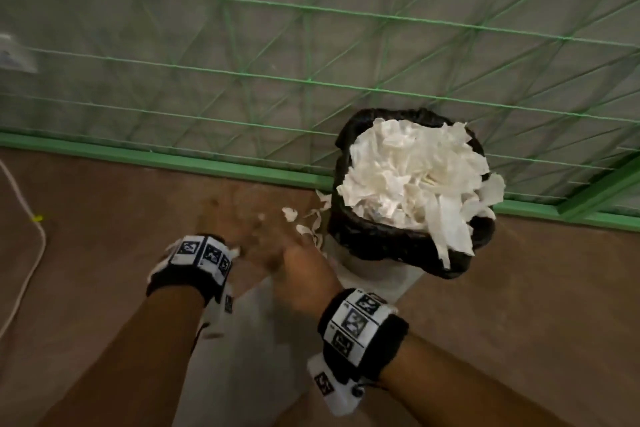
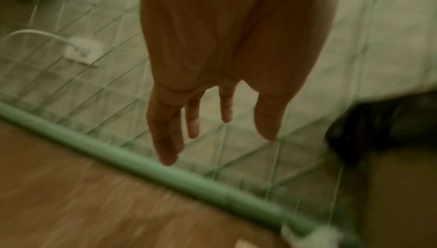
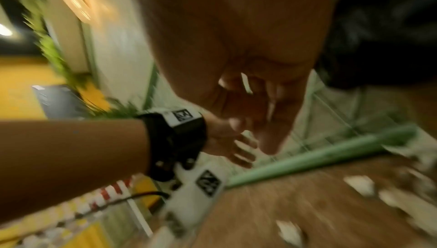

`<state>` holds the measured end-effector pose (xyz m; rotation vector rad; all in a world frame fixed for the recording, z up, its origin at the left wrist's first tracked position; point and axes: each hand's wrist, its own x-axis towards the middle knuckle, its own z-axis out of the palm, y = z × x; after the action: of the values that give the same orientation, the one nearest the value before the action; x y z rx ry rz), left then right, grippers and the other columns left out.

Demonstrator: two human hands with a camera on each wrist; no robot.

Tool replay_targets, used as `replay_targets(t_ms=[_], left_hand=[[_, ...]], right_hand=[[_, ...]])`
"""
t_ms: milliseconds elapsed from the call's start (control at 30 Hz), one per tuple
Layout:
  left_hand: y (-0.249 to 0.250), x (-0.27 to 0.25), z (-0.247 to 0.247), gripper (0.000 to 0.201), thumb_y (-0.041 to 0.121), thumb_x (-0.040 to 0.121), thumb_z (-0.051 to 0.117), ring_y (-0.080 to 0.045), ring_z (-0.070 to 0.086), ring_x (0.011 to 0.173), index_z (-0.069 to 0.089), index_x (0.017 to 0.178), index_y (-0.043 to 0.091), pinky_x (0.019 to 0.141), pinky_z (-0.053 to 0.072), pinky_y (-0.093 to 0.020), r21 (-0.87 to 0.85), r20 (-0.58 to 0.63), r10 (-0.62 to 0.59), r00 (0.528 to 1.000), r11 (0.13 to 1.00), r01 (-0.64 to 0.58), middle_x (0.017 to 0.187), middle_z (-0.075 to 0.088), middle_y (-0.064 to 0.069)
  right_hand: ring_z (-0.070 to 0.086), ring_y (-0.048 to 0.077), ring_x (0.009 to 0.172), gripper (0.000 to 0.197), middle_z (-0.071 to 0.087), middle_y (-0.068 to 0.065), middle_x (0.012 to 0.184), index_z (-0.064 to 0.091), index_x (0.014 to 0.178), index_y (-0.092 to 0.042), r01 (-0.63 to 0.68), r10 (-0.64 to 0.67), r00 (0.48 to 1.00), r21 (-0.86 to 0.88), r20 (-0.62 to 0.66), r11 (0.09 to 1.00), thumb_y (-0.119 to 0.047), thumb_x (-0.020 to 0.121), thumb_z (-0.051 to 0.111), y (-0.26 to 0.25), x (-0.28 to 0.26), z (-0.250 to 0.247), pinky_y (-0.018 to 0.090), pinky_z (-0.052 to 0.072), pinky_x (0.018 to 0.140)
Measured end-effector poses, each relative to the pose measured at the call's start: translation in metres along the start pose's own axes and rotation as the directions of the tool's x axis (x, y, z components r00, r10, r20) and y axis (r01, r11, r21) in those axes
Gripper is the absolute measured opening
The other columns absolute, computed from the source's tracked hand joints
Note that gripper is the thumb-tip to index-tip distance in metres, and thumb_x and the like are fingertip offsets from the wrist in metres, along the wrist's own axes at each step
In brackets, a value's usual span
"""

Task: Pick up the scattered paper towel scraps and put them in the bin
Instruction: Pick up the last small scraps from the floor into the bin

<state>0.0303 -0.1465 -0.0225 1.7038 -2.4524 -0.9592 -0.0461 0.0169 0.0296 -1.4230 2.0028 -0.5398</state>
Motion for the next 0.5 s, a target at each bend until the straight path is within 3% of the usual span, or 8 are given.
replay_targets(t_ms=[33,67,133,200,233,300,367,500], left_hand=[[-0.018,0.001,0.018,0.08,0.049,0.084,0.059,-0.037,0.043,0.129,0.021,0.148,0.02,0.107,0.037,-0.045,0.085,0.025,-0.059,0.998,0.995,0.057,0.149,0.036,-0.014],[-0.034,0.002,0.035,0.084,0.054,0.082,0.057,-0.04,0.038,0.132,0.016,0.149,0.024,0.109,0.035,-0.049,0.127,0.03,-0.1,0.995,0.987,0.096,0.153,0.029,-0.016],[-0.054,0.0,0.065,0.089,0.06,0.08,0.054,-0.043,0.028,0.138,0.005,0.149,0.033,0.111,0.03,-0.054,0.138,0.066,-0.171,0.983,0.977,0.161,0.156,0.016,-0.017],[-0.06,0.0,0.087,0.092,0.064,0.078,0.055,-0.047,0.017,0.141,-0.001,0.148,0.041,0.111,0.026,-0.061,0.135,0.055,-0.182,0.982,0.975,0.174,0.157,0.007,-0.015],[-0.057,0.0,0.095,0.093,0.065,0.078,0.055,-0.048,0.01,0.143,-0.002,0.147,0.042,0.112,0.022,-0.063,0.14,0.052,-0.158,0.986,0.979,0.149,0.158,0.003,-0.014],[-0.052,0.009,0.115,0.101,0.07,0.072,0.05,-0.042,0.0,0.147,-0.006,0.149,0.039,0.116,0.016,-0.06,0.161,0.082,-0.034,0.996,0.987,0.021,0.161,-0.003,-0.014],[-0.039,0.019,0.127,0.109,0.073,0.063,0.045,-0.035,-0.007,0.149,-0.012,0.149,0.036,0.119,0.011,-0.056,0.15,0.123,0.133,0.983,0.977,-0.151,0.162,-0.006,-0.009],[-0.009,0.032,0.138,0.101,0.046,0.083,0.056,-0.032,-0.021,0.147,-0.016,0.15,0.024,0.12,0.002,-0.055,0.16,0.216,0.284,0.934,0.934,-0.321,0.159,-0.024,-0.01]], right_hand=[[0.026,0.023,0.138,0.046,0.025,0.009,0.154,0.043,0.136,-0.015,-0.053,0.054,0.998,-0.055,0.022,0.997,-0.013,0.091,0.05,0.014,0.013,0.016,0.029,0.025,0.114],[0.011,0.026,0.146,0.062,0.006,0.007,0.159,0.022,0.148,-0.015,-0.132,0.133,0.991,-0.063,0.02,0.989,-0.017,0.092,0.048,0.025,0.024,0.027,0.034,0.017,0.12],[0.012,0.03,0.147,0.073,-0.005,0.012,0.159,0.001,0.151,-0.022,-0.3,0.3,0.954,0.02,-0.007,0.954,-0.02,0.093,0.046,0.04,0.043,0.041,0.042,0.021,0.119],[0.034,0.035,0.137,0.07,0.016,0.019,0.154,0.007,0.15,-0.02,-0.401,0.402,0.915,0.038,-0.042,0.915,-0.019,0.092,0.047,0.048,0.061,0.043,0.043,0.033,0.11],[0.035,0.036,0.135,0.07,0.023,0.02,0.152,0.01,0.15,-0.018,-0.43,0.433,0.899,0.055,-0.067,0.901,-0.018,0.092,0.05,0.049,0.068,0.041,0.042,0.034,0.109],[0.026,0.032,0.139,0.072,0.017,0.017,0.155,0.008,0.152,-0.015,-0.443,0.462,0.878,0.156,-0.124,0.883,-0.017,0.094,0.051,0.051,0.084,0.032,0.032,0.019,0.111],[0.018,0.024,0.142,0.069,0.01,0.012,0.158,0.004,0.152,-0.015,-0.415,0.469,0.866,0.273,-0.172,0.868,-0.016,0.098,0.046,0.056,0.103,0.025,0.019,0.006,0.1],[0.013,0.021,0.145,0.062,0.006,0.008,0.16,0.009,0.152,-0.018,-0.434,0.526,0.833,0.389,-0.169,0.813,-0.013,0.1,0.042,0.069,0.131,0.014,0.016,0.005,0.094]])
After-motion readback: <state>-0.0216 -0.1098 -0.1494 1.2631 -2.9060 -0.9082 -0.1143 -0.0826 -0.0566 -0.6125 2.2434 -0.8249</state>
